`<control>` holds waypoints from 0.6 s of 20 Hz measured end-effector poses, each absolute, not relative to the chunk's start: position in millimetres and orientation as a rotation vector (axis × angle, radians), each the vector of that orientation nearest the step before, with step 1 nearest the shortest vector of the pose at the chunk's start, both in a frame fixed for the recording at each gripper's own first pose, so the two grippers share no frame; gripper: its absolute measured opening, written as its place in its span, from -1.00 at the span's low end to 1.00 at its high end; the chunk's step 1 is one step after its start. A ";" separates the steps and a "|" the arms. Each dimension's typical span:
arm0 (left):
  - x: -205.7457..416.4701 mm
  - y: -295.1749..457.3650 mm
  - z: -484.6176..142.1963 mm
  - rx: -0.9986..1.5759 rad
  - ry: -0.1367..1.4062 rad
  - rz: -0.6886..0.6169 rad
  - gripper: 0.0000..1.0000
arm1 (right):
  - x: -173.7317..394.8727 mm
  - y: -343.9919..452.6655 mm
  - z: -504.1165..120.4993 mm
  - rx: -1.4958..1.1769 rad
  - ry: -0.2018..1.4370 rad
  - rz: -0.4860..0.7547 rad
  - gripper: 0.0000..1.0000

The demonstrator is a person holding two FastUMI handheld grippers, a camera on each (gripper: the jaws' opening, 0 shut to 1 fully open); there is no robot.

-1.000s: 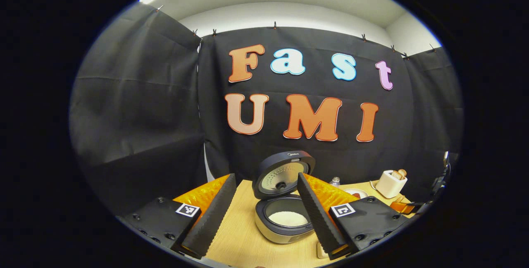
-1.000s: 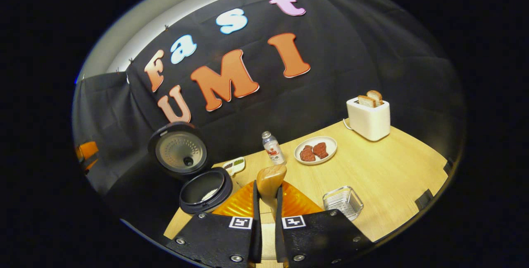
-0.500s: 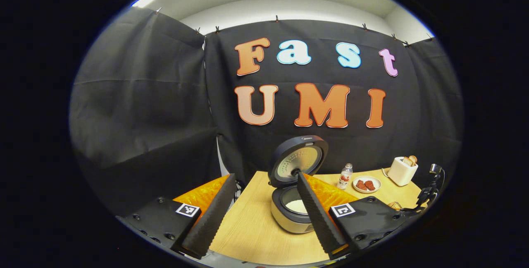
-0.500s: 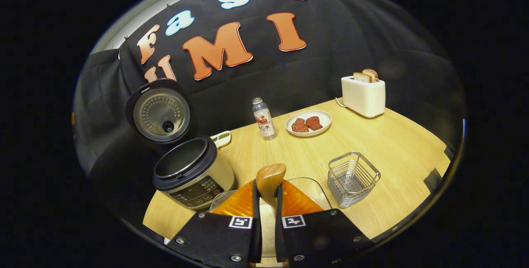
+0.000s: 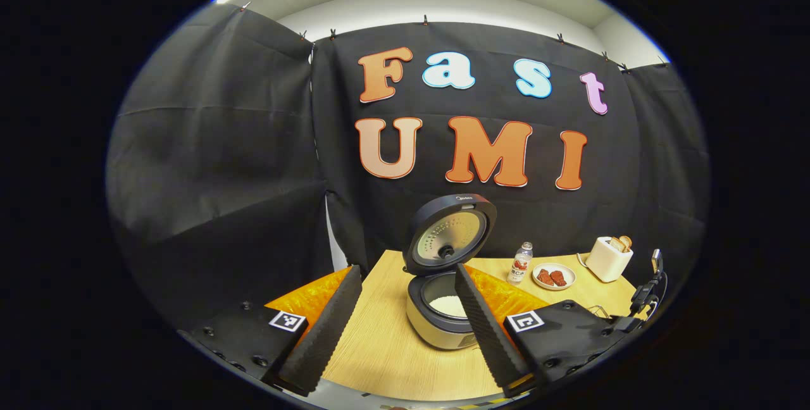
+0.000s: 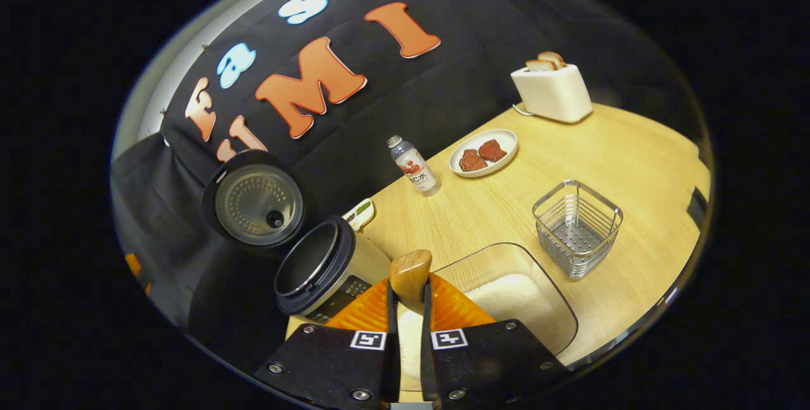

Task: Close the left gripper, press the button to open the rice cooker; take a wooden spoon from the chopstick holder with the right hand, scoop a spoonful of rice and pour it into the rice cooker, then put the wooden spoon back into the chopstick holder.

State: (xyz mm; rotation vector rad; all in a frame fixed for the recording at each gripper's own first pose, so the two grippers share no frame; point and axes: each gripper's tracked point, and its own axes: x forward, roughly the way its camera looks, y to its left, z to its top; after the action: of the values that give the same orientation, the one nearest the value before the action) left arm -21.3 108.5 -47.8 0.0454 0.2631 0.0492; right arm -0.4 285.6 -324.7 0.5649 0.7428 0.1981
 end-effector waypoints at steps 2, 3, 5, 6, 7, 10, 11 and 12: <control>-19.0 105.8 -46.3 0.043 0.257 0.046 0.97 | 1.0 289.8 -325.8 0.650 0.774 0.194 -0.77; -18.0 104.5 -46.5 0.037 0.256 0.045 0.97 | 0.5 288.6 -327.1 0.680 0.786 0.191 -0.77; -16.6 101.0 -48.1 0.024 0.256 0.040 0.97 | 0.4 283.0 -330.1 0.740 0.810 0.181 -0.76; -15.8 100.8 -49.1 0.025 0.261 0.040 0.97 | 1.8 277.5 -331.3 0.781 0.820 0.166 -0.77; -16.5 102.4 -49.3 0.029 0.262 0.040 0.97 | 3.5 271.7 -331.6 0.826 0.826 0.152 -0.77; -13.7 102.3 -45.7 0.038 0.253 0.038 0.97 | 4.7 255.3 -322.8 0.955 0.833 0.093 -0.77; -12.8 102.4 -44.4 0.038 0.249 0.037 0.97 | 6.3 250.5 -317.7 0.980 0.825 0.089 -0.77; -12.5 102.8 -42.8 0.035 0.246 0.038 0.97 | 8.1 246.3 -311.3 0.997 0.815 0.084 -0.77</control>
State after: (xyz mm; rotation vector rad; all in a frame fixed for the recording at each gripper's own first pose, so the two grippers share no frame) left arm -12.5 102.8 -42.8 0.0352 0.2464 0.0376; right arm 8.1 246.3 -311.3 0.9965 0.8153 0.0837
